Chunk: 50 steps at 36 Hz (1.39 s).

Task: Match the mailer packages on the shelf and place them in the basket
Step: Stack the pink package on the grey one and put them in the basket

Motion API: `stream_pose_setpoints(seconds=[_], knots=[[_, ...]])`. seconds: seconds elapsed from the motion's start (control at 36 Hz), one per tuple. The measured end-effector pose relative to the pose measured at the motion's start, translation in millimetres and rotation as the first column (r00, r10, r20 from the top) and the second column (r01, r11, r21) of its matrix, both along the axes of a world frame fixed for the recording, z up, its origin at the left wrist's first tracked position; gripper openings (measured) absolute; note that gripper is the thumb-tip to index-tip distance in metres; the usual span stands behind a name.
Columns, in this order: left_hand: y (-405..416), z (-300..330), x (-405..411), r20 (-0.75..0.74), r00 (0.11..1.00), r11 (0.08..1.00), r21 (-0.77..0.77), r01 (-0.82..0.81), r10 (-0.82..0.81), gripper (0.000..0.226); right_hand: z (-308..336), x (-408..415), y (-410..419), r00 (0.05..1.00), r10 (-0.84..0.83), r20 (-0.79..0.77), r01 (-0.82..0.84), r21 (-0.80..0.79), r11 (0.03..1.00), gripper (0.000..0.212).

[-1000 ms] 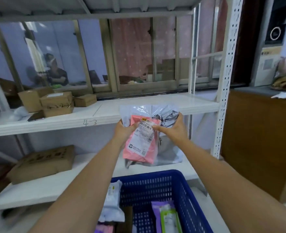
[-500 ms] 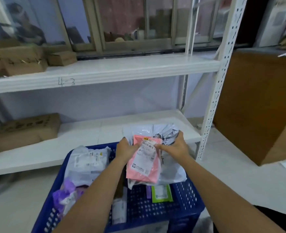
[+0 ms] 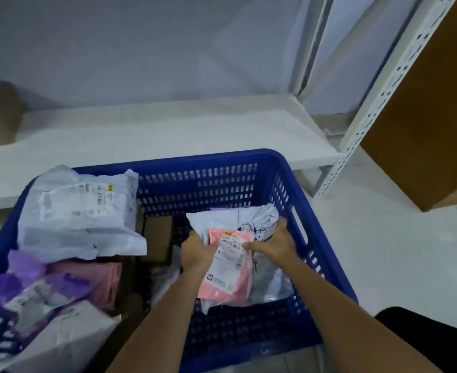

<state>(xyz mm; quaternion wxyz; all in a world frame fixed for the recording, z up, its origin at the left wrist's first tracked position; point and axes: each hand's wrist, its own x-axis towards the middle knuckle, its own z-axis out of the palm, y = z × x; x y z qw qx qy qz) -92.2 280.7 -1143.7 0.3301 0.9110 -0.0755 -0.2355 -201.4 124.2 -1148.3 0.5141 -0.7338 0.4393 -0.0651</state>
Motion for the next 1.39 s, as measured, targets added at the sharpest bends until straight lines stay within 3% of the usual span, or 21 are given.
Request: stream_pose_setpoints(seconds=[0.11, 0.19, 0.33, 0.44, 0.58, 0.69, 0.86, 0.97, 1.11, 1.19, 1.28, 1.33, 1.39], knots=[[-6, -33, 0, -0.033, 0.999, 0.998, 0.063, 0.003, -0.001, 0.06, -36, 6, -1, 1.0, -0.007, 0.009, 0.006, 0.17, 0.985, 0.144], [-11, -53, 6, -0.063, 0.998, 0.996, 0.085, 0.008, -0.003, 0.063, -65, 11, -7, 0.998, 0.009, -0.054, 0.001, 0.182, 0.983, 0.16], [-22, -85, 21, -0.122, 0.992, 0.994, 0.098, 0.046, -0.034, 0.051, -77, 17, -8, 0.95, 0.058, -0.307, -0.056, 0.017, 0.998, 0.133], [-23, -111, 26, -0.231, 0.97, 0.984, 0.135, 0.113, -0.08, 0.037, -102, 22, -10, 0.884, 0.163, -0.439, -0.203, -0.045, 0.978, 0.129], [-25, -131, 27, -0.271, 0.949, 0.958, 0.186, 0.216, -0.161, 0.023, -102, 22, -13, 0.783, 0.186, -0.593, -0.392, -0.24, 0.888, 0.088], [-27, -137, 32, -0.27, 0.951, 0.963, 0.176, 0.203, -0.151, 0.033, -105, 28, -13, 0.754, 0.191, -0.628, -0.441, -0.269, 0.856, 0.076], [-31, -141, 32, -0.323, 0.933, 0.959, 0.171, 0.225, -0.162, 0.056, -108, 27, -12, 0.762, 0.198, -0.617, -0.447, -0.28, 0.85, 0.1], [-28, -140, 26, -0.302, 0.925, 0.921, 0.24, 0.308, -0.23, 0.05, -101, 30, -2, 0.76, 0.121, -0.638, -0.447, -0.379, 0.81, 0.106], [-25, -137, 18, -0.292, 0.901, 0.81, 0.409, 0.421, -0.32, 0.064, -84, 43, 2, 0.81, 0.152, -0.567, -0.532, -0.598, 0.6, 0.072], [-24, -134, 13, -0.284, 0.896, 0.744, 0.501, 0.442, -0.341, 0.056, -86, 45, 6, 0.733, 0.267, -0.626, -0.642, -0.507, 0.576, 0.059], [-23, -132, 11, -0.34, 0.894, 0.758, 0.488, 0.432, -0.291, 0.041, -89, 43, 8, 0.651, 0.314, -0.691, -0.72, -0.432, 0.543, 0.057], [-25, -132, 12, -0.39, 0.892, 0.796, 0.454, 0.402, -0.228, 0.035, -90, 43, 7, 0.652, 0.314, -0.69, -0.728, -0.453, 0.515, 0.055], [-26, -133, 14, -0.446, 0.88, 0.842, 0.4, 0.361, -0.165, 0.034, -90, 43, 6, 0.665, 0.317, -0.676, -0.711, -0.443, 0.547, 0.054]])
